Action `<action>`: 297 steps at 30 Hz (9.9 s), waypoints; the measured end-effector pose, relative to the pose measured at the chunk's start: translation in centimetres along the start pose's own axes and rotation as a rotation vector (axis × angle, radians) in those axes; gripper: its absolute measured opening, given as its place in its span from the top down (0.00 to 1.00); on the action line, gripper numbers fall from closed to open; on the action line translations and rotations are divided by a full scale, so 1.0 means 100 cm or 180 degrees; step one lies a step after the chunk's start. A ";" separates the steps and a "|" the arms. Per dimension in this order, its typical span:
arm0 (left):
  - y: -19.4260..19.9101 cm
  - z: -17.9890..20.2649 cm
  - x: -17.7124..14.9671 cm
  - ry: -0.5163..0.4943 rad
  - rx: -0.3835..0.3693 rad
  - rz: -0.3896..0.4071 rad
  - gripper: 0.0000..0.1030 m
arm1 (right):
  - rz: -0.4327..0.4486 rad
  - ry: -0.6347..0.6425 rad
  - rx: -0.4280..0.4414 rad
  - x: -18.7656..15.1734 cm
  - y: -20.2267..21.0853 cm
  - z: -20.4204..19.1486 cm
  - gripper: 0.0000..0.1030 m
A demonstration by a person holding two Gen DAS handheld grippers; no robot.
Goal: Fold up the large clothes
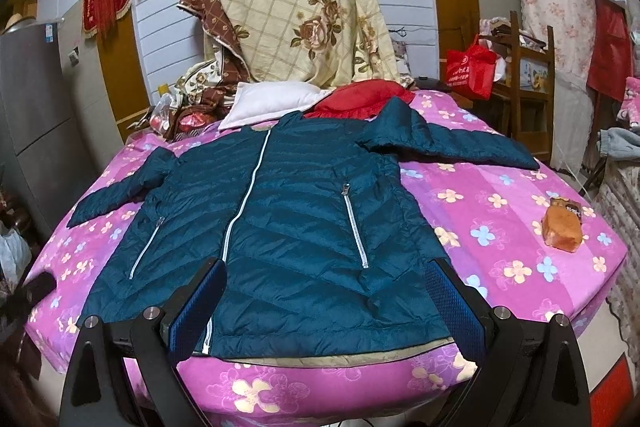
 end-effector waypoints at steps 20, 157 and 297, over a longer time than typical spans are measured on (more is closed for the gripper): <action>0.000 0.036 -0.028 -0.0379 -0.0394 -0.0166 0.08 | -0.0034 -0.0387 -0.0226 0.012 -0.032 0.070 0.04; -0.338 -0.074 0.304 0.0127 -0.0868 -0.0578 0.85 | -0.0771 -0.0345 0.1094 0.026 -0.251 -0.097 0.29; -0.250 -0.137 0.052 0.0044 -0.0083 -0.0723 0.38 | -0.0288 -0.1722 -0.0415 0.275 -0.310 0.291 0.95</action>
Point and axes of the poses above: each gripper's, at about its wrist camera, not at the fingertips, and y roughly against the way its jaws point, z to its right, x to its top, the point moved 6 cm from there along -y, roughly the way its jaws point, and after that the axes turned 14 degrees about -x, right-handed, at the moved point
